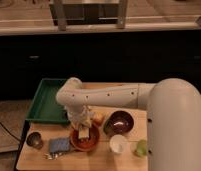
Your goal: Wipe red bowl with eraser
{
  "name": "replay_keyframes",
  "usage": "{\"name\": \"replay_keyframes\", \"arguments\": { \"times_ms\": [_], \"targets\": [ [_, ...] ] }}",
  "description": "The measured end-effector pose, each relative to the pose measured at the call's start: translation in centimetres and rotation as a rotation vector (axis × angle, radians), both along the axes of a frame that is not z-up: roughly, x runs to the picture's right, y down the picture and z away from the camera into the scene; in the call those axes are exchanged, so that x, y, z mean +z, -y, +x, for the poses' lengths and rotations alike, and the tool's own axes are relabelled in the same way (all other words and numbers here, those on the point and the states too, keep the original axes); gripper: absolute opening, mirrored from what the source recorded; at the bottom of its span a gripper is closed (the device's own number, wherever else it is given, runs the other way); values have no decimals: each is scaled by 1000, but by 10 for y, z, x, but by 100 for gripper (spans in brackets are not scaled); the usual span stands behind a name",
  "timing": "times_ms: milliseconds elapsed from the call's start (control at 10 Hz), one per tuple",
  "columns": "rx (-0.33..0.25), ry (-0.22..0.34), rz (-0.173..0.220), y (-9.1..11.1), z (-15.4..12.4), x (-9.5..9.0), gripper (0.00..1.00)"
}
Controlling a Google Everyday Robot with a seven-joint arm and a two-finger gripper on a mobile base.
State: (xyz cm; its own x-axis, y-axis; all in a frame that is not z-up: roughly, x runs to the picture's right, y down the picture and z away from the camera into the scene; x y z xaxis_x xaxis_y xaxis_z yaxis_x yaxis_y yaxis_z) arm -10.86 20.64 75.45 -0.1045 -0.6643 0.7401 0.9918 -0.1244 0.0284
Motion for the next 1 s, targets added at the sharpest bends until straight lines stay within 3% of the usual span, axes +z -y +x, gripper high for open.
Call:
{"name": "replay_keyframes", "arguments": {
  "times_ms": [200,500,1000],
  "targets": [
    [-41,61,-11,-10,-15,-11,0],
    [-44,98,-33,-29,-11,-27,0],
    [3,41,-64,-46,52,-31,0]
  ]
}}
